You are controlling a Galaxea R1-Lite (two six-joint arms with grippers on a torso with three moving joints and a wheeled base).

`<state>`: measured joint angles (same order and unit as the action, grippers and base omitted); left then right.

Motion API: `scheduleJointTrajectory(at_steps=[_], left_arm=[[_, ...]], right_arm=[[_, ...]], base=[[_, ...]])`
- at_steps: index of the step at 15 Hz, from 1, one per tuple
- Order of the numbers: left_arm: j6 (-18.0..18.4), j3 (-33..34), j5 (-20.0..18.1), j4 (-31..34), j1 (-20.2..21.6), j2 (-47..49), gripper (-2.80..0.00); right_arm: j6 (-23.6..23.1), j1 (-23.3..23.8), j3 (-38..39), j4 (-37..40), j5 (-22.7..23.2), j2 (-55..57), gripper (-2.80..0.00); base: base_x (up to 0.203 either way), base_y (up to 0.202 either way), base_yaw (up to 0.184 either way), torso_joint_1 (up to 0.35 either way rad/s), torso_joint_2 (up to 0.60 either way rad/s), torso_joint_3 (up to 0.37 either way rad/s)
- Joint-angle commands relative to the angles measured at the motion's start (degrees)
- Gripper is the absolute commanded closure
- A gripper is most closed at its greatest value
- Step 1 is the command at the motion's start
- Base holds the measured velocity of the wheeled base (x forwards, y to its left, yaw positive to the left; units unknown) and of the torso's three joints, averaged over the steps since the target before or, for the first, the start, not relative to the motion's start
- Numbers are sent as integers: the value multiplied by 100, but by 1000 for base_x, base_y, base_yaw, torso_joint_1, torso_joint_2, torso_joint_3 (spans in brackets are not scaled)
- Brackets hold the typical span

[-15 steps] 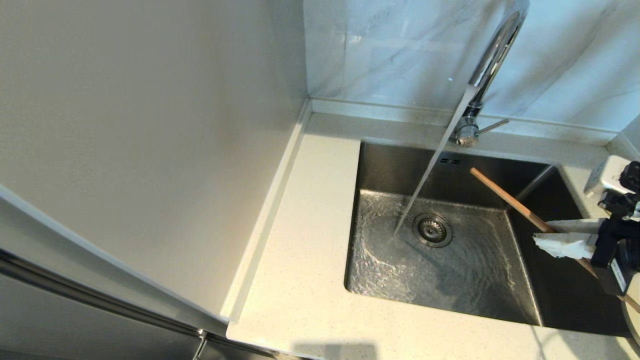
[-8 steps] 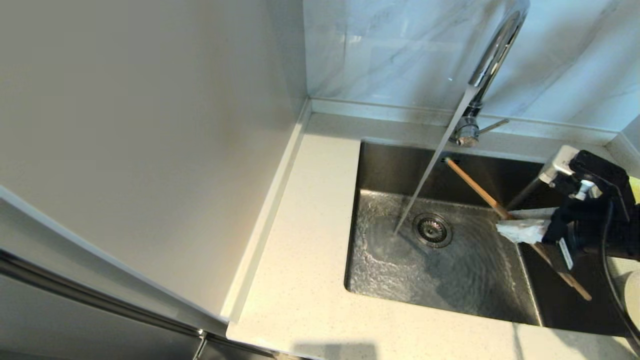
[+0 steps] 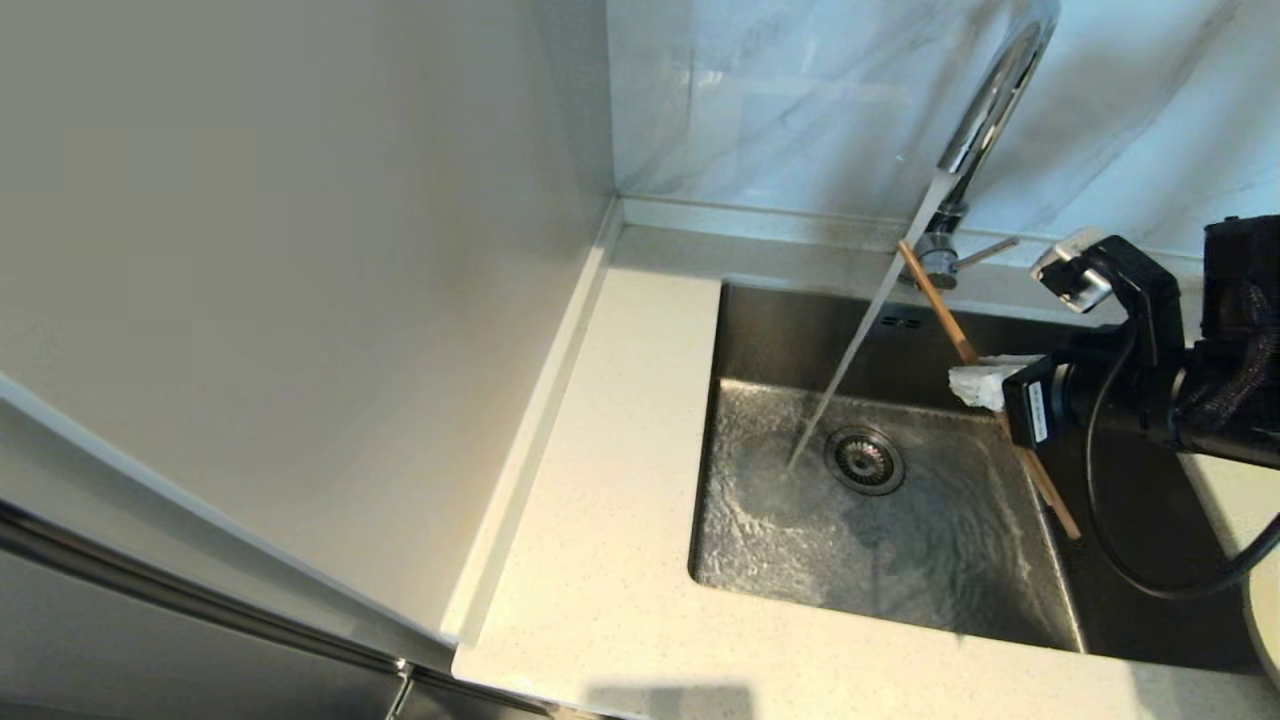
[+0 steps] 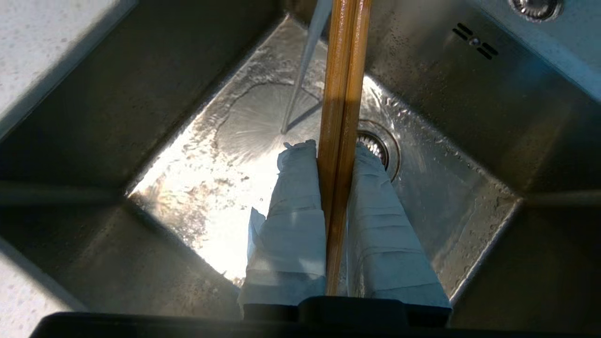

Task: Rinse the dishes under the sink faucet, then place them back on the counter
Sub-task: Rinse the chopsticks

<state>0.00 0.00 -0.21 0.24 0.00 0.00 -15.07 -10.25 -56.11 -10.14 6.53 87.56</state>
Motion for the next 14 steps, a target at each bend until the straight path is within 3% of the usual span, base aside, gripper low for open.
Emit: scheduleJointTrajectory(at_steps=[1, 14], left_arm=[[0, 0, -2, 2, 0, 0, 0], [0, 0, 3, 2, 0, 0, 0]], right_arm=[[-5, -3, -102, 4, -3, 165, 0], [92, 142, -269, -5, -232, 345, 0]], base=[[0, 0, 0, 0, 0, 0], [0, 0, 0, 0, 0, 0]])
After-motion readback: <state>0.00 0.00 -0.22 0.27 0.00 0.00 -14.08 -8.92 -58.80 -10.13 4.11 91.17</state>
